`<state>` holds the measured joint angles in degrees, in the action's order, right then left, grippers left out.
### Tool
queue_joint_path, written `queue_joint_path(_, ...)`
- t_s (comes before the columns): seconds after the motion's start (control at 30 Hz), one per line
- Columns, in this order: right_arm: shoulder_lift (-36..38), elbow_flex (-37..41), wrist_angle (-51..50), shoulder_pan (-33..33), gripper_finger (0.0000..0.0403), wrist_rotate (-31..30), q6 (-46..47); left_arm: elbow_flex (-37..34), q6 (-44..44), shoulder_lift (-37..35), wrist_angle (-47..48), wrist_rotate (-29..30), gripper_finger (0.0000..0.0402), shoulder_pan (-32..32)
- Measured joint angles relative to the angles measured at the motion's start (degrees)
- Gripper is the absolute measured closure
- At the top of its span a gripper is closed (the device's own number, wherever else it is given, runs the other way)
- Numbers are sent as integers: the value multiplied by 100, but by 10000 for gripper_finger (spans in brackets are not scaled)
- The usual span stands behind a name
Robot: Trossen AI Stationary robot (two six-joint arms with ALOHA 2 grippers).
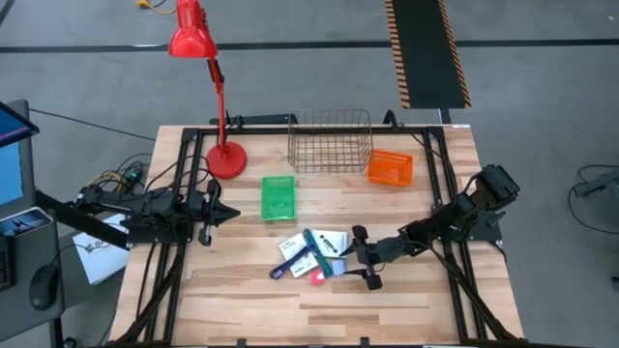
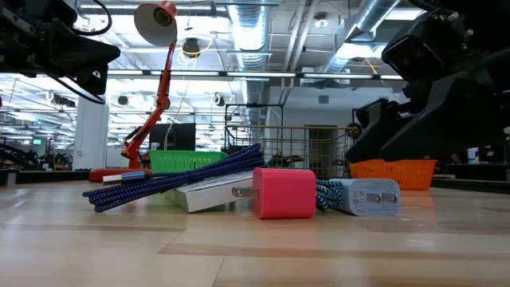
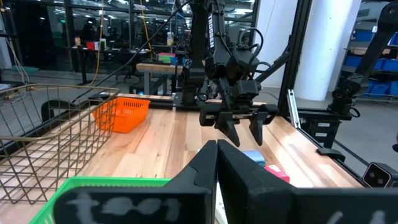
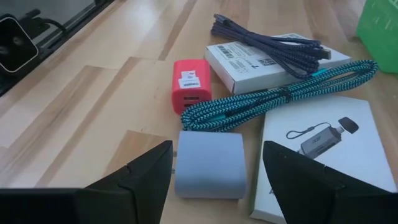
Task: Pick and place items into bin
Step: Put the white charger adapter into the orange basket
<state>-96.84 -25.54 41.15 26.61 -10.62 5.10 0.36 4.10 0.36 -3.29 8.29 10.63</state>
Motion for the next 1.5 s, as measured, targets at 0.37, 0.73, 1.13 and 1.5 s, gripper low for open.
queue_joint_path(0.37, -2, -375, -552, 127, 158, -185, -111, 0, 2, 0, 0, 0, 401, -2)
queue_joint_path(0.73, -2, -570, -1038, 181, 158, -299, -212, 0, 1, 1, 0, 0, 401, -1)
queue_joint_path(1.13, -2, -570, -1086, 181, 158, -299, -149, 0, 0, 1, 0, 0, 401, -1)
queue_joint_path(1.5, -2, -570, -1119, 178, 158, -295, -153, 0, 1, 1, 0, 0, 401, 0)
